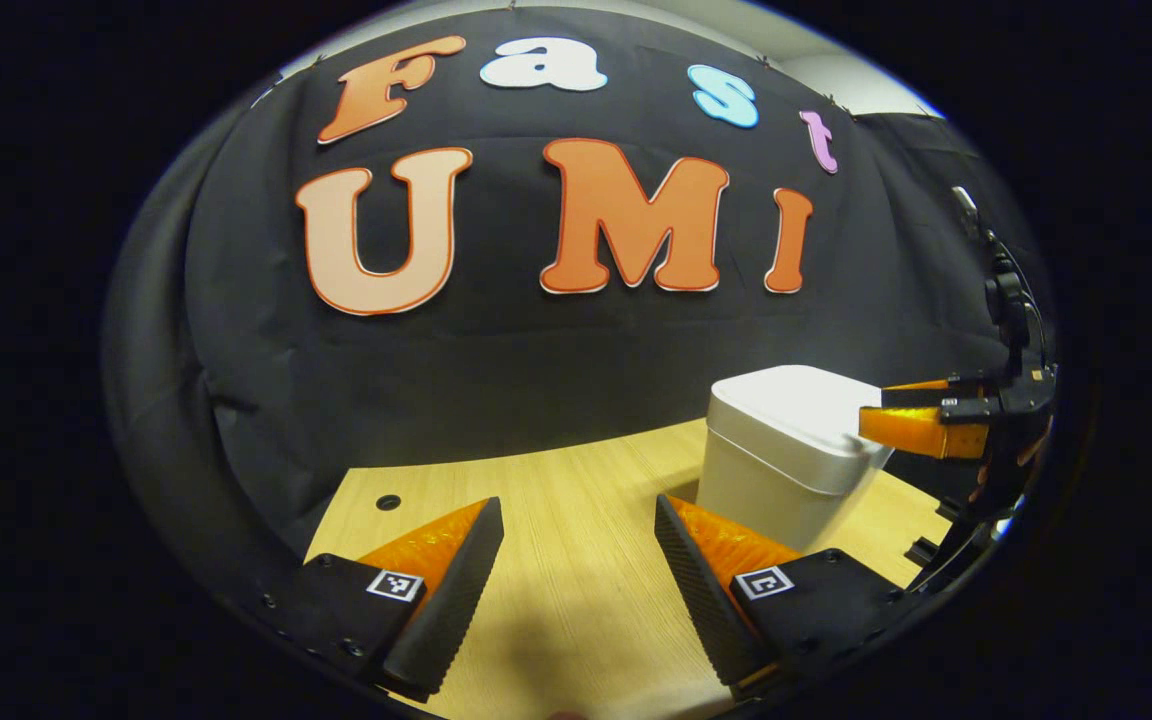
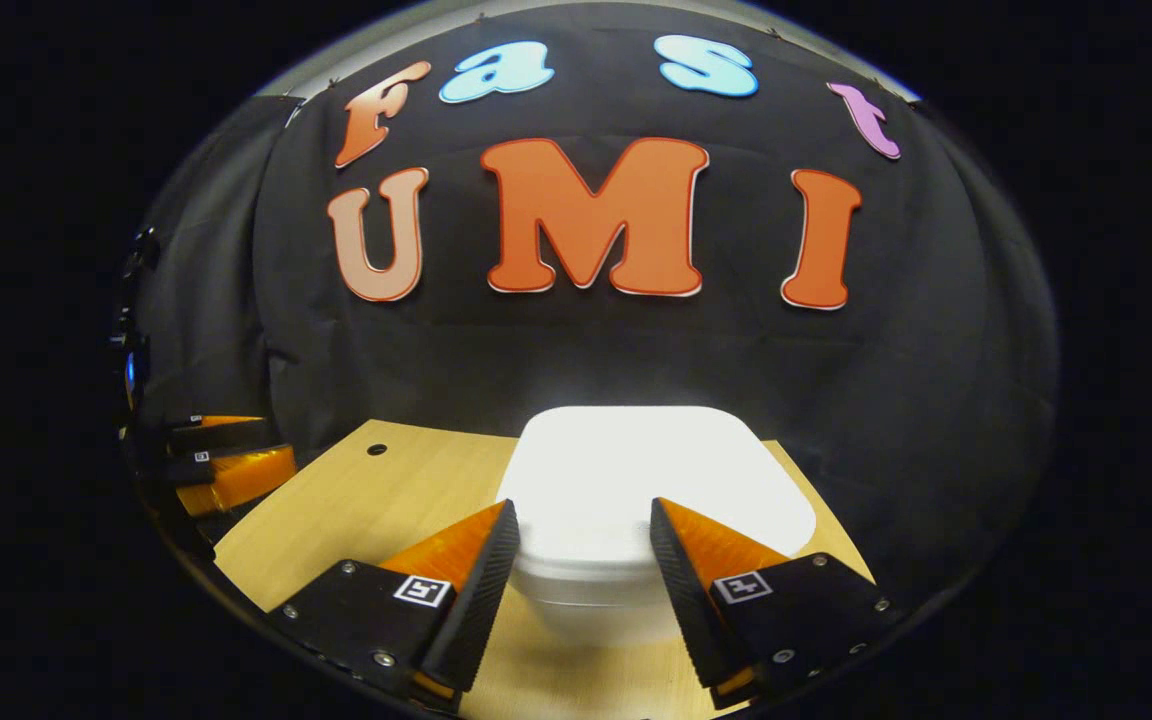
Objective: Press the lid of the desktop garbage bin to open it, pick up the crumpled paper on the desktop and throw it into the bin, then pick up the pop can on the desktop and drop it into the bin, and finally close the garbage bin lid.
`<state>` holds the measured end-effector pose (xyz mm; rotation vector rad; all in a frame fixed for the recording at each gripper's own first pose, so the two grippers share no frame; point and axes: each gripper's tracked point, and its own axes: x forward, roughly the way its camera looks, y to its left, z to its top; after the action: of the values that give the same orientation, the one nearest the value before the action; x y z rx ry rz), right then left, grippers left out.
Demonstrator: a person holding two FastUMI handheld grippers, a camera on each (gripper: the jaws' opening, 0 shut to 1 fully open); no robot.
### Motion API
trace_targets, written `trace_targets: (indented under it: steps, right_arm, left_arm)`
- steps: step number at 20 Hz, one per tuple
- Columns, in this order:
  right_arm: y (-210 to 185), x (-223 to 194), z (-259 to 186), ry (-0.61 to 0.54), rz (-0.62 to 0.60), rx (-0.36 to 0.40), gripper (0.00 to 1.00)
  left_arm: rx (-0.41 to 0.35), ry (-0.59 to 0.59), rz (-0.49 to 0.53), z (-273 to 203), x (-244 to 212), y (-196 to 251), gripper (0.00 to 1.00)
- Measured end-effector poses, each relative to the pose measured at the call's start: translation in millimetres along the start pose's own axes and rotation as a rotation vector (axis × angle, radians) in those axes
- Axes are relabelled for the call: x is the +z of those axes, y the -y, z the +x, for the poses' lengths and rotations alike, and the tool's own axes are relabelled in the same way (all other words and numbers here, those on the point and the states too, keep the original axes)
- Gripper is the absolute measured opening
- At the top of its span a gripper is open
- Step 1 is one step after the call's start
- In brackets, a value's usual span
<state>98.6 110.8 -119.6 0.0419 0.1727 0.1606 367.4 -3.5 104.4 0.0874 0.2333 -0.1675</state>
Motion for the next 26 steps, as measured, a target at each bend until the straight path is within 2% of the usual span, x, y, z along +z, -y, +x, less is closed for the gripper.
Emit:
trace_targets:
  steps: [5,8,12,19,26]
  right_arm:
    - [-43,16,-1,0.075,-0.033,0.065,0.88]
    - [-63,22,1,0.107,-0.061,0.086,0.88]
    - [-82,22,6,0.103,-0.063,0.115,0.89]
    - [-98,30,14,0.122,-0.071,0.115,0.89]
    - [-103,28,15,0.123,-0.065,0.105,0.93]
  left_arm:
    - [0.093,0.084,-0.017,-12,25,-36,0.97]
    - [0.139,0.126,-0.048,-23,36,-56,0.97]
    - [0.196,0.174,-0.014,-34,46,-79,0.97]
    - [0.231,0.232,0.015,-43,59,-97,0.97]
    - [0.216,0.244,0.016,-40,63,-98,0.97]
